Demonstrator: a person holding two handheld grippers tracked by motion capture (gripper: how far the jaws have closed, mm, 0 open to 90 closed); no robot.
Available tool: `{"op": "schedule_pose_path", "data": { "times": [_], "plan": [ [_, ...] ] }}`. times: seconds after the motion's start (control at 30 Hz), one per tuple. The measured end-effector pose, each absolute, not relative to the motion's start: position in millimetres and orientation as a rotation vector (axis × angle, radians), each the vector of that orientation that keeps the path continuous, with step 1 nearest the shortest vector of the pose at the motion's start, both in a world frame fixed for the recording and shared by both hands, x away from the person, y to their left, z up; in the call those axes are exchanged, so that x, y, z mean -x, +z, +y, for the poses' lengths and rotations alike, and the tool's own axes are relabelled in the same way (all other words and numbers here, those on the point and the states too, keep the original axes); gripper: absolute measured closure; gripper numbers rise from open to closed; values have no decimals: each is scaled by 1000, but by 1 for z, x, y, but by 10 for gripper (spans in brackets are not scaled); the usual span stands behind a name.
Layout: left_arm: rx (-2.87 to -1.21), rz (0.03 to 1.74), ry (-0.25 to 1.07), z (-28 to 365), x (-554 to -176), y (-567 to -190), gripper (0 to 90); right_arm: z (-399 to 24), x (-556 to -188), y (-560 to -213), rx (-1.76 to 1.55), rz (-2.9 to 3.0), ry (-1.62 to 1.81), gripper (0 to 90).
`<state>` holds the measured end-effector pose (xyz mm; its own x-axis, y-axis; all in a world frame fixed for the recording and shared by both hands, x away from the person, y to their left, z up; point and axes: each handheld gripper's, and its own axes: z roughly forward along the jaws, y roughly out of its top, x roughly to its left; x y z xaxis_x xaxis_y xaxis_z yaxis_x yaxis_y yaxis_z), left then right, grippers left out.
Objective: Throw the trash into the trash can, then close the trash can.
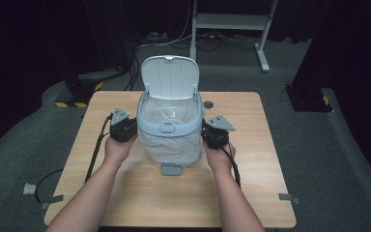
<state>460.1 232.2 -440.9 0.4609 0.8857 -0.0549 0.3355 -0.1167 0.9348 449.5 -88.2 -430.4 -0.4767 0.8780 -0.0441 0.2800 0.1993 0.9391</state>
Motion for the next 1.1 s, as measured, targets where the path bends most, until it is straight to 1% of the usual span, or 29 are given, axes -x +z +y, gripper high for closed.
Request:
{"op": "schedule_pose_path", "data": {
  "times": [0.2, 0.57, 1.1],
  "plan": [
    [-1658, 1068, 646, 226, -460, -443, 896, -88, -452, -430, -1091, 1876, 1293, 900],
    [-1668, 1048, 687, 223, -447, -444, 898, -89, -448, -430, -1083, 1885, 1308, 900],
    [-1677, 1046, 703, 216, -412, -443, 898, -96, -415, -431, -1052, 1881, 1302, 900]
  ]
}}
